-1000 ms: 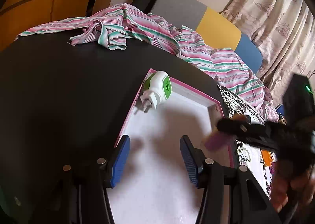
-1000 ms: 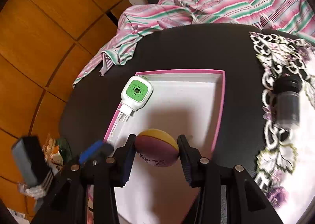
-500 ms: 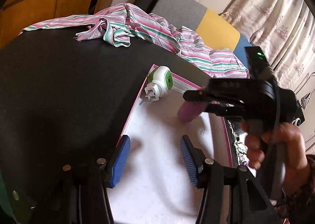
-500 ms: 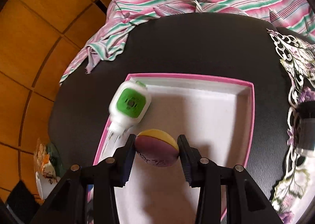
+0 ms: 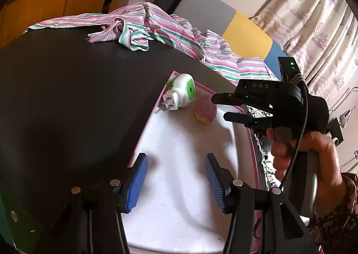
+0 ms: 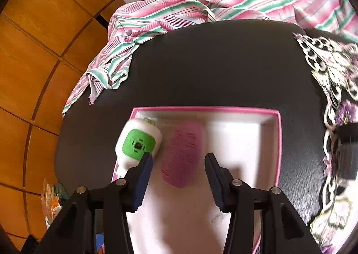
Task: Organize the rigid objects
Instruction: 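Lower the purple soap into the tray and open the right gripper, then move the right gripper to the orange slide piece and grasp it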
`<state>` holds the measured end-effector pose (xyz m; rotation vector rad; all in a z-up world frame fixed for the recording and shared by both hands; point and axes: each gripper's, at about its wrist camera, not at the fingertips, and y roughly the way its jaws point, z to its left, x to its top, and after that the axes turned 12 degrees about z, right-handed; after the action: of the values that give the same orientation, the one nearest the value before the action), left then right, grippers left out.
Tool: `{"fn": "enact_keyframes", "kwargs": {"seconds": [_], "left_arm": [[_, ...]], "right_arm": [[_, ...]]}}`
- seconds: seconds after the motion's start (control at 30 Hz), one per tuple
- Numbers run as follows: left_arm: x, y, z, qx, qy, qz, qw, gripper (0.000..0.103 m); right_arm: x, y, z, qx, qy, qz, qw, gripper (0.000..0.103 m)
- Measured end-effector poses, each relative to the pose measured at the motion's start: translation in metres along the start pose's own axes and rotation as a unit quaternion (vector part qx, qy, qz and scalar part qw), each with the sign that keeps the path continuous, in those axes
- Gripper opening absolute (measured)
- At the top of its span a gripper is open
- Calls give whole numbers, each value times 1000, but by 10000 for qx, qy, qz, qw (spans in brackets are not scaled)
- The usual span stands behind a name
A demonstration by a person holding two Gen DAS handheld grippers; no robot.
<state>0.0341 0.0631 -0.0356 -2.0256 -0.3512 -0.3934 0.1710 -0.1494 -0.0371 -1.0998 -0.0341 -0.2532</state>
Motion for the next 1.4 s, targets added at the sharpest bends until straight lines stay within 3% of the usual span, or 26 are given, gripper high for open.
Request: {"fn": "enact_keyframes", "kwargs": {"seconds": [0.27, 0.57, 0.9, 1.03, 1.4], "left_arm": [[-5, 3, -14, -300, 130, 124, 9994, 53], [-17, 6, -42, -522, 440, 251, 9974, 53], [-36, 14, -89, -572, 1016, 512, 9919, 54], [-45, 16, -110, -589, 1314, 624, 9876, 60], [-66, 25, -157, -678, 1877, 937, 9754, 61]], "right_arm": [[-30, -31, 5, 93, -338, -225, 9991, 50], [-70, -79, -14, -594, -779, -636, 9932, 50], [-107, -106, -80, -1021, -385, -693, 9916, 52], [-123, -110, -109, -1093, -150, -656, 9917, 52], [-145, -148, -187, -1383, 655, -812, 9849, 52]]}}
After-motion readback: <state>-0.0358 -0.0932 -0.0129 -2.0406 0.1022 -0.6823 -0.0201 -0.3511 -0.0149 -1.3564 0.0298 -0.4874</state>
